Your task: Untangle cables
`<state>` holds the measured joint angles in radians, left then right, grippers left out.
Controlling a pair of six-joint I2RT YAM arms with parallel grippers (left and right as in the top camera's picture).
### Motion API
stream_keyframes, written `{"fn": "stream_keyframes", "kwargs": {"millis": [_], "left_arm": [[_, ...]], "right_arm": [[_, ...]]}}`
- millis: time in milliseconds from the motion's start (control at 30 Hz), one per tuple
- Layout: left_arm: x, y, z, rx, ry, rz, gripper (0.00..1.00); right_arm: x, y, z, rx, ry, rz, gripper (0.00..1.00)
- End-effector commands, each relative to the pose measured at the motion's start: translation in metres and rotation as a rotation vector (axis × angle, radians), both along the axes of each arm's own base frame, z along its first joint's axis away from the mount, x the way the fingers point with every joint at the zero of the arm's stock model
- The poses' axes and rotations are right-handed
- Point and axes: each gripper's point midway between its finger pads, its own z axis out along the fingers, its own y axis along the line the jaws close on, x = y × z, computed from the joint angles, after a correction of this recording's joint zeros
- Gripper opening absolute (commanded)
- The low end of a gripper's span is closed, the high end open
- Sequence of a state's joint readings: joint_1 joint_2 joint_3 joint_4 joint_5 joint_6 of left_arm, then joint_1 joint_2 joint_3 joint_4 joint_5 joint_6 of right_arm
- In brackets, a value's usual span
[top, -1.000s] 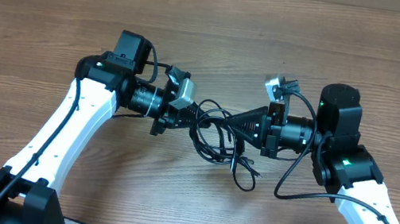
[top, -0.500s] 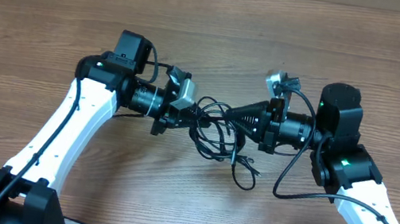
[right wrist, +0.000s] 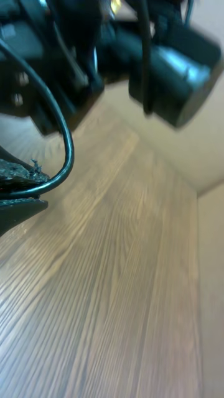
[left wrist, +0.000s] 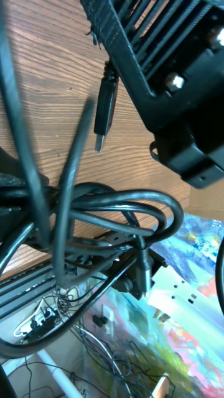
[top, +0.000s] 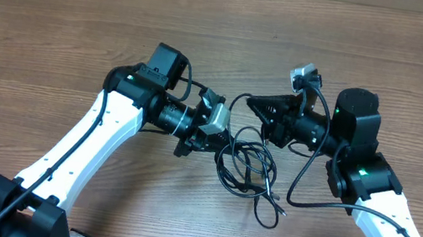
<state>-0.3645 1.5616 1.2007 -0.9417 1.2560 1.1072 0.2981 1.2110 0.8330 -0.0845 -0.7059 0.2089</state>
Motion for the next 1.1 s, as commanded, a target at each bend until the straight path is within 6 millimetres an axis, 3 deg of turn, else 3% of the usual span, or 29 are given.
{"fn": "stream_keyframes", "kwargs": {"millis": [0, 100, 167, 267, 333, 400, 733, 1067], "left_arm": [[-0.006, -0.003, 0.013, -0.066, -0.026, -0.032, 0.04], [-0.005, -0.002, 0.01, -0.046, -0.033, -0.027, 0.04], [-0.003, -0.001, 0.006, -0.024, -0.042, -0.02, 0.04], [-0.001, 0.0, 0.0, 0.012, -0.056, -0.01, 0.04], [0.001, 0.001, -0.005, 0.037, -0.068, -0.002, 0.04], [0.003, 0.002, -0.009, 0.062, -0.078, 0.005, 0.04], [0.015, 0.008, -0.011, 0.073, -0.109, 0.037, 0.04], [0.026, 0.018, -0.011, 0.073, -0.114, 0.081, 0.04]], "right_arm": [[0.019, -0.012, 0.002, -0.049, -0.025, -0.115, 0.04], [0.018, -0.012, -0.001, -0.053, -0.014, -0.115, 0.07], [0.017, -0.012, -0.002, -0.055, -0.006, -0.113, 0.31], [0.013, -0.009, -0.001, -0.044, 0.001, -0.085, 0.57], [0.008, -0.005, 0.0, -0.03, 0.006, -0.053, 0.82], [0.001, -0.001, 0.001, -0.014, 0.016, -0.011, 0.98], [-0.031, 0.009, -0.011, 0.018, 0.15, 0.127, 1.0], [-0.054, 0.019, 0.001, 0.091, 0.173, 0.274, 1.0]]}}
